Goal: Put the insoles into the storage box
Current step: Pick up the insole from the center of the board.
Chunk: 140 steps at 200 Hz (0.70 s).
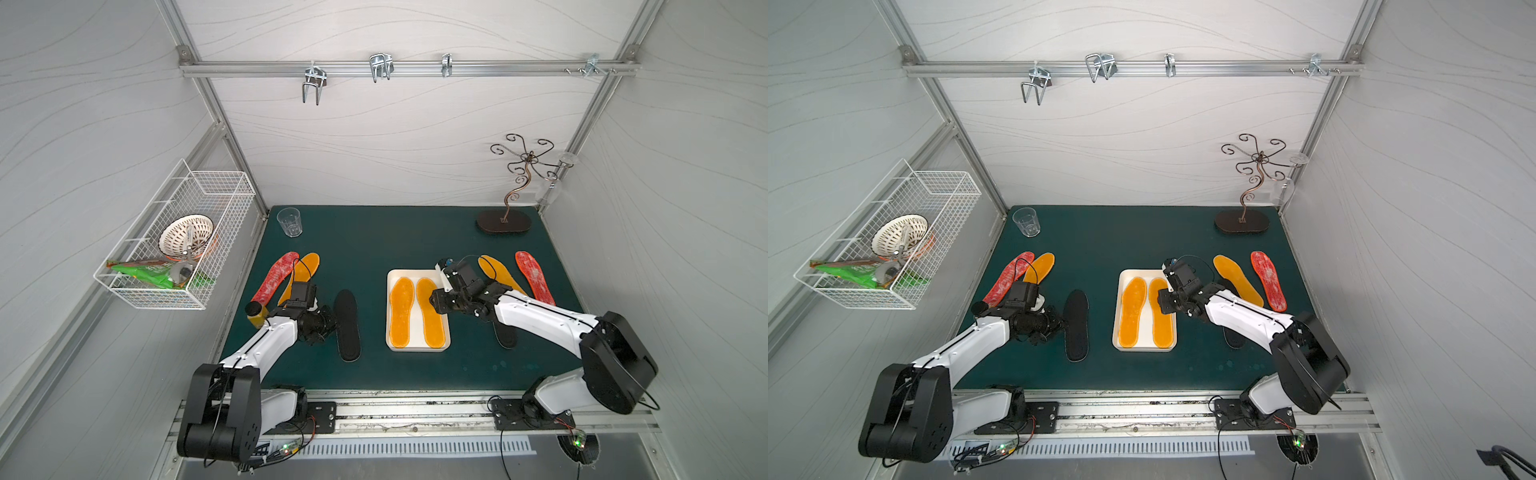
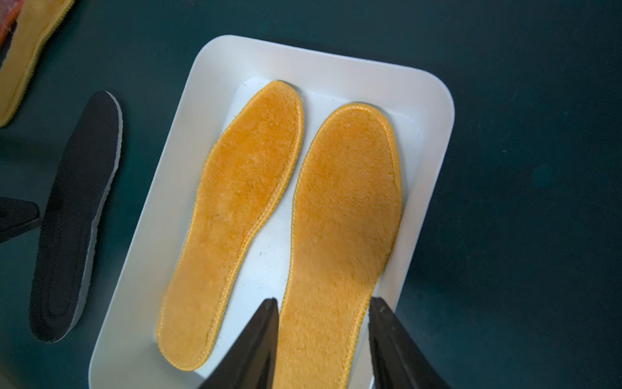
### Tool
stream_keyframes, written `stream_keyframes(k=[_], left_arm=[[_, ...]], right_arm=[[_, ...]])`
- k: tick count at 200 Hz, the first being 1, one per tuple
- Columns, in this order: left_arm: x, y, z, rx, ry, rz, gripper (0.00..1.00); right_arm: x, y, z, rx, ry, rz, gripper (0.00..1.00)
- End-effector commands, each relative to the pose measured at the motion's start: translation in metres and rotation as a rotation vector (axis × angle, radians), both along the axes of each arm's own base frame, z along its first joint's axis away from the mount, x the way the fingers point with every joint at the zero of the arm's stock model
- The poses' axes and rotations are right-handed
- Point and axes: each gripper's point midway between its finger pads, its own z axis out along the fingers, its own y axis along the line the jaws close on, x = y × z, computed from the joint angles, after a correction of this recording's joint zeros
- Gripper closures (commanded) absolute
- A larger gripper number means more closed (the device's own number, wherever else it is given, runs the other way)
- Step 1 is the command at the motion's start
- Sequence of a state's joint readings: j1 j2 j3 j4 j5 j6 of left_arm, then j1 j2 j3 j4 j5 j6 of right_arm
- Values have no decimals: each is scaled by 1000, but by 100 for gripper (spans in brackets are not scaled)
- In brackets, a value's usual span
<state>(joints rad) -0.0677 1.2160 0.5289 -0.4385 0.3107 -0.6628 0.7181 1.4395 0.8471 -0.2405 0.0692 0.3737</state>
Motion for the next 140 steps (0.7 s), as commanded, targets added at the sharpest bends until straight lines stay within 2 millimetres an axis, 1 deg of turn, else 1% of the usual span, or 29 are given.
stream_keyframes(k=[1, 23, 40, 59, 86, 102, 121, 128, 140], left_arm=[[9, 3, 8, 47, -17, -47, 62], [12, 2, 6, 50, -28, -82, 60], [17, -5, 3, 13, -52, -99, 58], [20, -10, -3, -13, -58, -102, 58], [22, -10, -11, -17, -40, -100, 58], [23, -9, -15, -12, -31, -94, 63], [23, -8, -18, -6, -24, -83, 82], [23, -7, -19, -3, -20, -80, 86], [24, -6, -20, 1, -19, -74, 89]], right_arm=[[0, -2, 9, 21, -23, 0, 52], [-1, 0, 10, 30, -23, 9, 52], [-1, -1, 12, 37, -28, 9, 51], [-2, -1, 12, 40, -31, 9, 51], [-2, 0, 13, 49, -29, 13, 51], [-2, 0, 12, 53, -25, 14, 51], [-2, 0, 12, 54, -26, 12, 51], [-1, -1, 12, 54, -27, 9, 51], [0, -3, 12, 55, -30, 2, 51]])
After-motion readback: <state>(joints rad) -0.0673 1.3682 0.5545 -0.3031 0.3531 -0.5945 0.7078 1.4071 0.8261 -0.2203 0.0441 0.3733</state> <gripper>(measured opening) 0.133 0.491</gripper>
